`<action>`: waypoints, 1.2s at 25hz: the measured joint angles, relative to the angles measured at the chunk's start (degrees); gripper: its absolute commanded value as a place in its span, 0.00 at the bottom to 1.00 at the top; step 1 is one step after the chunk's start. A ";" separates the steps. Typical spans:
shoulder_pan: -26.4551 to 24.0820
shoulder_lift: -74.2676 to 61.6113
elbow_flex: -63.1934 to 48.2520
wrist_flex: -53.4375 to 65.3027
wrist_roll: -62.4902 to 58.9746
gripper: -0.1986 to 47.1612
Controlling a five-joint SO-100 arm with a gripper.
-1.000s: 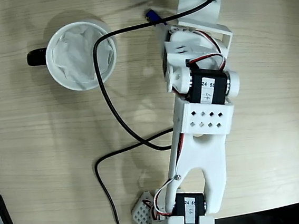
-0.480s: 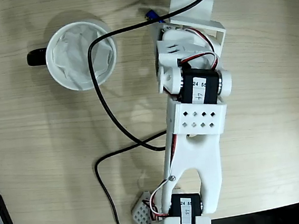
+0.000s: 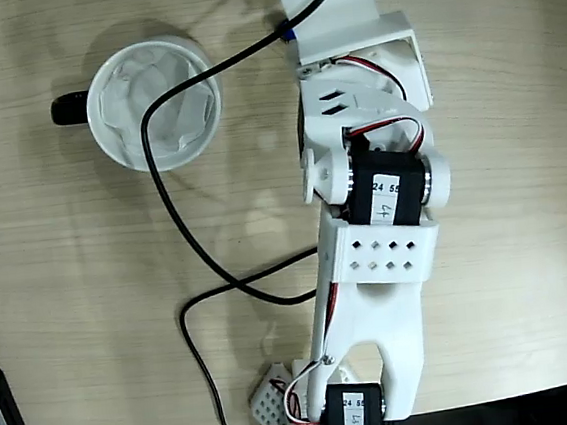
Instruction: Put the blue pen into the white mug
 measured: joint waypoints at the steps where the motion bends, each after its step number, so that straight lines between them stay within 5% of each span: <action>1: -0.09 0.00 0.00 0.00 -1.93 0.45; 12: -1.23 -5.54 2.37 -2.11 -8.61 0.45; 15: -1.76 -6.24 2.55 -2.20 -8.61 0.37; 18: -2.46 -6.24 2.55 -2.20 -8.44 0.11; 20: -2.99 -6.24 2.55 -2.99 -8.44 0.03; 30: -2.64 -6.24 2.55 -3.16 -5.01 0.01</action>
